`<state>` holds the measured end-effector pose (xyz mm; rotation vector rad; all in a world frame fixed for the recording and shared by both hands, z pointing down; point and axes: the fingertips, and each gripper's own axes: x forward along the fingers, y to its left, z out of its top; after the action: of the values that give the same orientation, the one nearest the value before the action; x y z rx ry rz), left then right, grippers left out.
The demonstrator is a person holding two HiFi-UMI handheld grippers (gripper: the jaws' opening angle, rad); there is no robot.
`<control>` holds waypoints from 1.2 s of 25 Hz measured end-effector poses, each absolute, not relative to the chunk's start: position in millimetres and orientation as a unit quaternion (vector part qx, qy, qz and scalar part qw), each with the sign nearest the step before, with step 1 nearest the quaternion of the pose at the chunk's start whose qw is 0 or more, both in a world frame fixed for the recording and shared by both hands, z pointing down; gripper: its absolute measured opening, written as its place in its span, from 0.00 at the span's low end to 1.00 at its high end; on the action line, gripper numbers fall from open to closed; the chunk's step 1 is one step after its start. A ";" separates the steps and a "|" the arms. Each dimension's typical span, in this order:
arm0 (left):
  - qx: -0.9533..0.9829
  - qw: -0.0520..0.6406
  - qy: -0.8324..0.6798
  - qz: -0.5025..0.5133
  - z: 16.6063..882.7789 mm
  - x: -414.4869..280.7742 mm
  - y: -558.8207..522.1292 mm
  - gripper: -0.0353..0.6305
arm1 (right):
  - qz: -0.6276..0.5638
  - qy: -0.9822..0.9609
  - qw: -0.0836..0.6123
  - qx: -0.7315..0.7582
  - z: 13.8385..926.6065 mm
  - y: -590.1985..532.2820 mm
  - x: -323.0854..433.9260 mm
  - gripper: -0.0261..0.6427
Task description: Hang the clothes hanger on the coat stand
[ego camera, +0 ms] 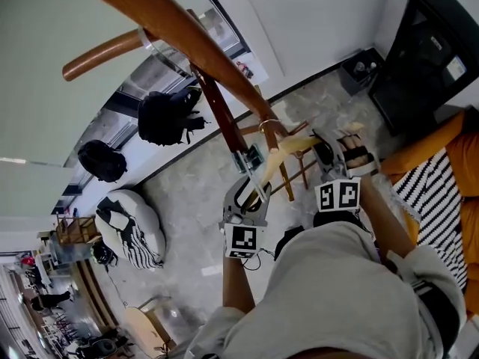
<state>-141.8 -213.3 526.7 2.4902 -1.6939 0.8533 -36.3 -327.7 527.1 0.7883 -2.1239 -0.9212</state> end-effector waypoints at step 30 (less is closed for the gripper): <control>0.721 0.040 -0.644 0.253 540.2 -187.2 -256.3 0.37 | -0.333 -0.842 0.315 0.285 543.1 -347.7 -51.6 0.19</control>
<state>-187.2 -256.3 540.2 2.2081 -1.9745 0.7737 -51.6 -347.7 543.1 0.7502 -2.2173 -0.8776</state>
